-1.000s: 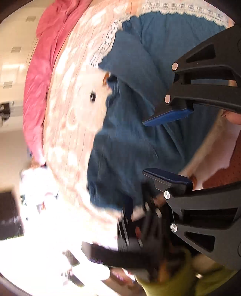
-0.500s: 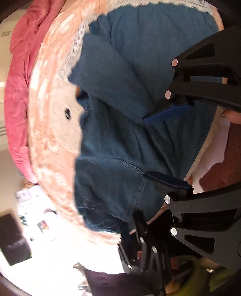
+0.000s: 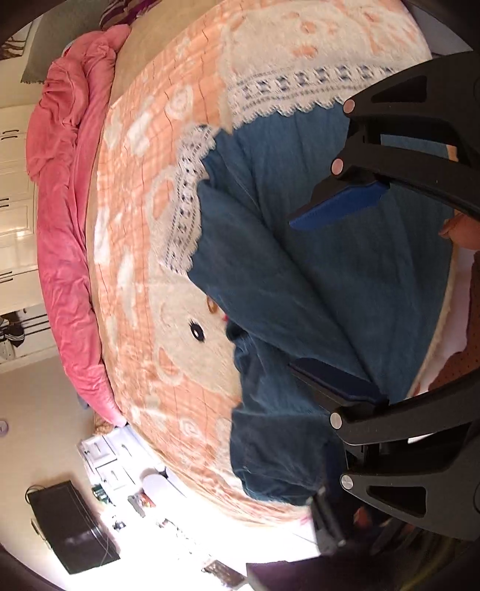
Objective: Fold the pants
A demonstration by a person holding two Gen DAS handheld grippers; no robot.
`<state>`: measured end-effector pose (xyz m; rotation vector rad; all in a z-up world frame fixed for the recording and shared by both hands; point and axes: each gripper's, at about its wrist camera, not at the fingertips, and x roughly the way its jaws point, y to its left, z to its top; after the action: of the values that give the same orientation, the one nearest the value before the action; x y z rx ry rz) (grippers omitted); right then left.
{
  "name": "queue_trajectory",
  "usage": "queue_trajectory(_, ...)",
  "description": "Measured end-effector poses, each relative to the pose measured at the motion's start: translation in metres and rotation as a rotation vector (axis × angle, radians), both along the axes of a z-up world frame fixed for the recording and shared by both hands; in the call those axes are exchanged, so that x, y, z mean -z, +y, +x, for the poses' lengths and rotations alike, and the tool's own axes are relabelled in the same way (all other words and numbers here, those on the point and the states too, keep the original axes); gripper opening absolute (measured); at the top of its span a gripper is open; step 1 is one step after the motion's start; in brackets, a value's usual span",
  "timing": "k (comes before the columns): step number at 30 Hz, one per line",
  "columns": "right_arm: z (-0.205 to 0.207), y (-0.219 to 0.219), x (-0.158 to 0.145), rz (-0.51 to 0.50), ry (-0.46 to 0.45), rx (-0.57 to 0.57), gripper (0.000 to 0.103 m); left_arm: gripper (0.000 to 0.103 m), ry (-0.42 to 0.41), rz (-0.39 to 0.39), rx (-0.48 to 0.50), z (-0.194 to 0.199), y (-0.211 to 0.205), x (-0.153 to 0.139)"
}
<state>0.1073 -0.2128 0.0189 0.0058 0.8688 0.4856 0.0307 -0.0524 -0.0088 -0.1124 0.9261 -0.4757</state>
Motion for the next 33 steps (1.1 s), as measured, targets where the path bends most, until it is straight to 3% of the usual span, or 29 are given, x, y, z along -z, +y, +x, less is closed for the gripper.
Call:
queue_trajectory(8,0.055,0.014,-0.006,-0.048,0.028,-0.004,0.069,0.055,0.056,-0.03,-0.006,0.042,-0.012,0.011)
queue_trajectory(10,0.071,0.023,-0.005,-0.059,0.043,-0.007,0.07,0.053,0.074,-0.08,-0.026,0.05,-0.009,0.015)
queue_trajectory(15,0.108,0.055,0.003,-0.156,0.044,-0.025,0.07,0.028,0.053,-0.164,-0.038,0.053,-0.003,0.023)
queue_trajectory(20,0.145,0.082,0.015,-0.217,0.064,-0.007,0.07,0.017,0.03,-0.212,-0.013,0.052,-0.003,0.021)
queue_trajectory(27,0.193,0.098,0.039,-0.349,0.107,0.083,0.067,0.015,-0.002,-0.208,0.047,0.046,-0.01,0.013)
queue_trajectory(30,0.209,0.093,0.052,-0.369,0.159,0.103,0.046,0.015,-0.025,-0.19,0.059,0.044,-0.012,0.011)
queue_trajectory(32,0.215,0.086,0.059,-0.34,0.187,0.097,0.019,0.015,-0.032,-0.18,0.056,0.047,-0.014,0.012)
queue_trajectory(33,0.215,0.079,0.057,-0.318,0.173,0.099,0.014,0.015,-0.037,-0.174,0.048,0.047,-0.013,0.012)
